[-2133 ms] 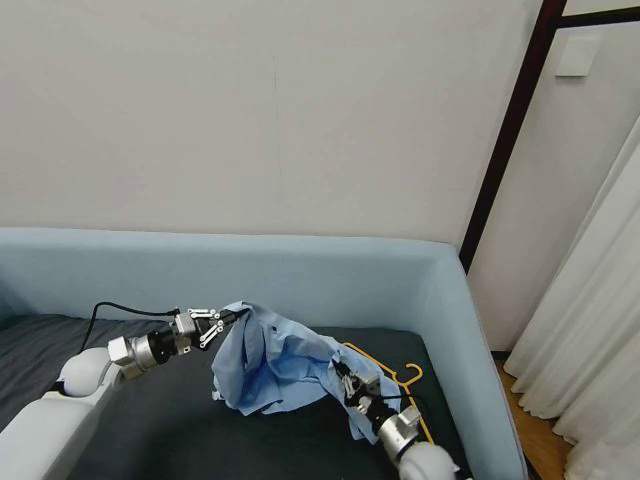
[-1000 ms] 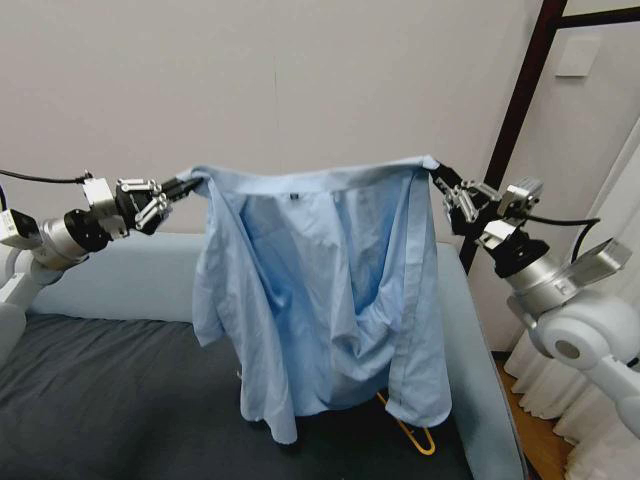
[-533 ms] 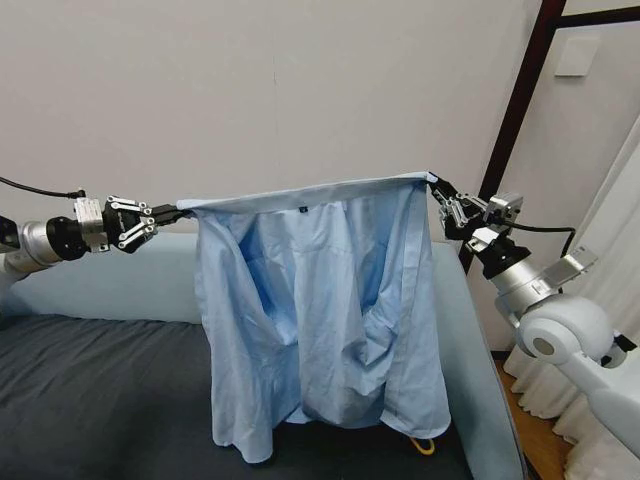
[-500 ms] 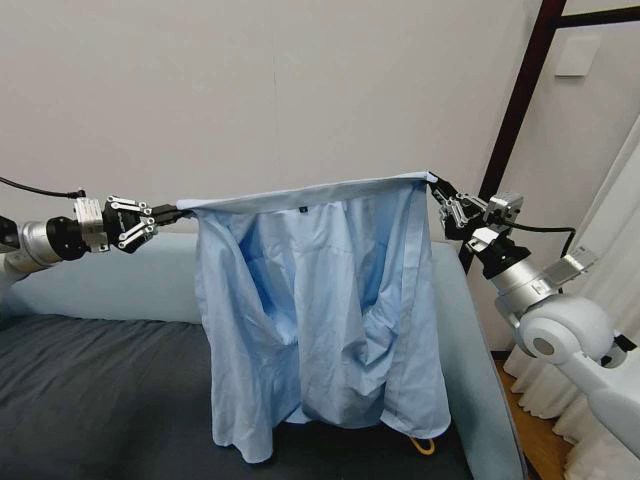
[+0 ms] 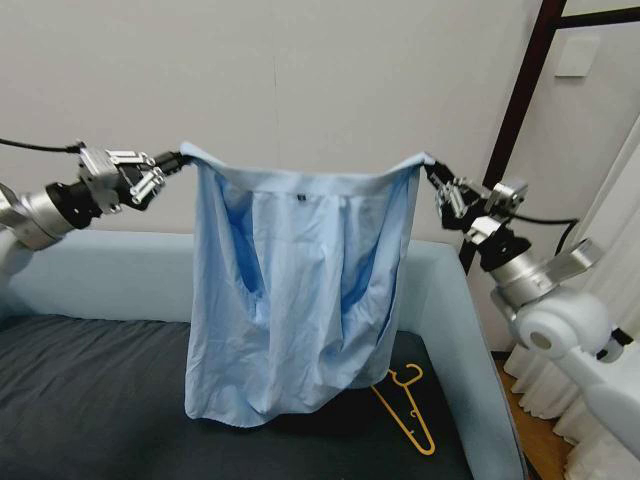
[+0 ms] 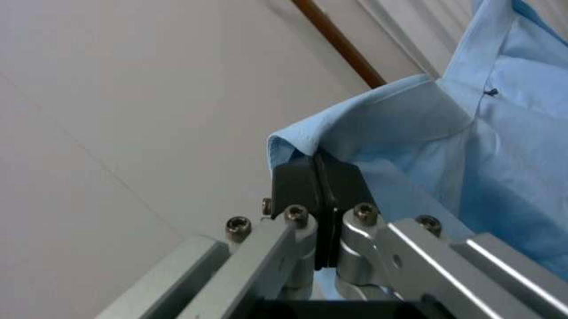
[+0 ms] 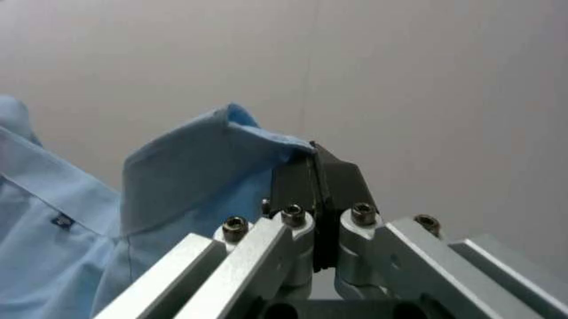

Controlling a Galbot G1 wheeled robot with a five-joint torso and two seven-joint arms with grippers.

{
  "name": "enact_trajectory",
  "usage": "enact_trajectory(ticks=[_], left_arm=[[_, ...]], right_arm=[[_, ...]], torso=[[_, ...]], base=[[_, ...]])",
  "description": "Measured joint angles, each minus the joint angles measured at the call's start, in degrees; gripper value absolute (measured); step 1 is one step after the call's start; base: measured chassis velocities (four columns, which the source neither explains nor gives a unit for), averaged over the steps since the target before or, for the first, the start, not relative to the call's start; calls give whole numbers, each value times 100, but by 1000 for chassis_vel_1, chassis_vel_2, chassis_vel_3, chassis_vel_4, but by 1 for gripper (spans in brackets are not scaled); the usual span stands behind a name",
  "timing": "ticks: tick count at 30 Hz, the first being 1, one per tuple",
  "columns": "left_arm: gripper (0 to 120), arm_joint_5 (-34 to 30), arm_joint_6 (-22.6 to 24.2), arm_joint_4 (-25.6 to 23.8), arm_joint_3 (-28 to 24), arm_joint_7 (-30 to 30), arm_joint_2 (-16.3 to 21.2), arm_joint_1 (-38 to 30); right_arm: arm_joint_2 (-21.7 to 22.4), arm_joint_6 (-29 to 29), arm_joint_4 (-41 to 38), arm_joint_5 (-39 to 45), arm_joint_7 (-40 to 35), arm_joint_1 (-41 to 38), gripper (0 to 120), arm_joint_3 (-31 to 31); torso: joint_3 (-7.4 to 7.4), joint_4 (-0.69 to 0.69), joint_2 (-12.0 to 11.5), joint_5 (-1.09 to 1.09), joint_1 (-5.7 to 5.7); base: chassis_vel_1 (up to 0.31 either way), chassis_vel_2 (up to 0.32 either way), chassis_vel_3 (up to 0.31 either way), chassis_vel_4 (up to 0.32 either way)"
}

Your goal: Pick up the clothes from the sofa and hang them on the clothes hanger.

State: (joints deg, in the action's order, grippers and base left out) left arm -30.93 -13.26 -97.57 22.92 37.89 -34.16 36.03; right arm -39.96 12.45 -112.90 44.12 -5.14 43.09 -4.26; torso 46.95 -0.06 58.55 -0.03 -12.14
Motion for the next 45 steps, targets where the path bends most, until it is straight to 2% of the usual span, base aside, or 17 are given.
enact_trajectory(ticks=[1,3,6,10,11,14,17,19,22,24,27,33,34,41,45], left_arm=[[0,0,0,0,0,0,0,0],[0,458,219,-114,-43,-449,-399,535],[0,919,536,-192,-93,-1073,-886,1197],[0,983,755,-194,-111,-1505,-1186,1574],[0,966,791,-187,-116,-1601,-1245,1654],[0,950,811,-182,-118,-1673,-1284,1717],[0,998,814,-147,-122,-1700,-1255,1700],[0,1047,814,-116,-121,-1700,-1222,1666],[0,1160,799,13,-116,-1700,-1085,1561],[0,1169,790,44,-117,-1700,-1036,1537],[0,1170,780,37,-122,-1700,-947,1488],[0,1165,776,-42,-160,-1698,-907,1448],[0,1165,776,-42,-160,-1698,-907,1448],[0,1121,759,-108,-119,-1721,-847,1483],[0,1086,741,-106,-130,-1722,-842,1454]], right_arm=[[0,0,0,0,0,0,0,0],[-304,-137,156,-373,-377,666,0,11],[-746,-288,683,-727,-595,1169,0,137],[-1054,-467,1198,-867,-608,1321,0,275],[-1146,-582,1316,-807,-678,1338,0,372],[-1258,-693,1413,-705,-771,1341,0,467],[-1410,-810,1554,-630,-737,1335,12,512],[-1412,-860,1588,-617,-727,1354,15,512],[-1351,-1416,1796,-755,-1046,1515,30,471],[-1328,-1632,1894,-820,-1173,1564,33,441],[-1308,-2092,2235,-934,-1208,1675,47,290],[-1516,-2226,3032,-1258,-956,1564,68,221],[-1516,-2226,3032,-1258,-956,1564,68,221],[-1541,-2627,3157,-1406,-698,1708,96,185],[-1611,-2770,3268,-1527,-575,1715,100,159]], torso=[[0,0,0,0,0],[1,-5,0,0,0],[1,-3,0,-4,0],[1,1,0,1,0],[1,1,-1,-3,0],[0,0,0,0,1],[0,1,0,-1,1],[0,1,0,-1,0],[0,-1,0,-1,0],[0,-2,0,-1,0],[0,-2,0,0,1],[0,0,0,-1,0],[0,0,0,-1,0],[0,-1,0,0,0],[0,-1,0,-1,0]], base=[[0,0,0,0],[0,0,0,0],[0,0,0,0],[0,0,0,0],[0,0,0,0],[0,0,0,0],[0,0,0,0],[0,0,0,0],[0,0,0,0],[0,0,0,0],[0,0,0,0],[0,0,0,0],[0,0,0,0],[0,0,0,0],[0,0,0,0]])
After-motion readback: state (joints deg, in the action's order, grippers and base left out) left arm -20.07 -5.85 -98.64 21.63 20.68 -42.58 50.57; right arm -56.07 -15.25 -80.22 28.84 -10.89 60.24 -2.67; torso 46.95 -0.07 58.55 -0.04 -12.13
